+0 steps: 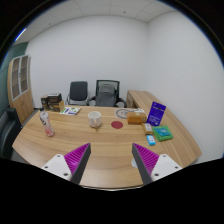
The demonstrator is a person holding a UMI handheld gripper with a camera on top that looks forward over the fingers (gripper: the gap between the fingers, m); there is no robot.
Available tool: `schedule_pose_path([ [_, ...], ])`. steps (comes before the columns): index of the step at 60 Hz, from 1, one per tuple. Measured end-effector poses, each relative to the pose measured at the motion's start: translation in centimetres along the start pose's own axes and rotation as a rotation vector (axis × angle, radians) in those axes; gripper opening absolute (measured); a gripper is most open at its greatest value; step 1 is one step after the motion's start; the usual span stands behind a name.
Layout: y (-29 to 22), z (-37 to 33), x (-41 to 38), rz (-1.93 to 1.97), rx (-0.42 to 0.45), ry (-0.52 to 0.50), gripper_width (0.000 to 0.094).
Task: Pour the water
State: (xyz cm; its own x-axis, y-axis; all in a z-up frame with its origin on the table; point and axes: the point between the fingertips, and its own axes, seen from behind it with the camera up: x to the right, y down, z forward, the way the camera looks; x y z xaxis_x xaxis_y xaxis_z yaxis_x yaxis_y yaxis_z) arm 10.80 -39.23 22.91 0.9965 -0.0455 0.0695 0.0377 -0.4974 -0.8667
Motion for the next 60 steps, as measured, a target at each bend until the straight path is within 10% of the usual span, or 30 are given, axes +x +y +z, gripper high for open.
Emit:
schedule_pose_path([
  [27,4.4,4.6,-15.7,-0.016,-0.07,-0.132,0.0857],
  [60,-0.8,22.3,-41.6,0.033,0.128,-0.167,0.0842],
])
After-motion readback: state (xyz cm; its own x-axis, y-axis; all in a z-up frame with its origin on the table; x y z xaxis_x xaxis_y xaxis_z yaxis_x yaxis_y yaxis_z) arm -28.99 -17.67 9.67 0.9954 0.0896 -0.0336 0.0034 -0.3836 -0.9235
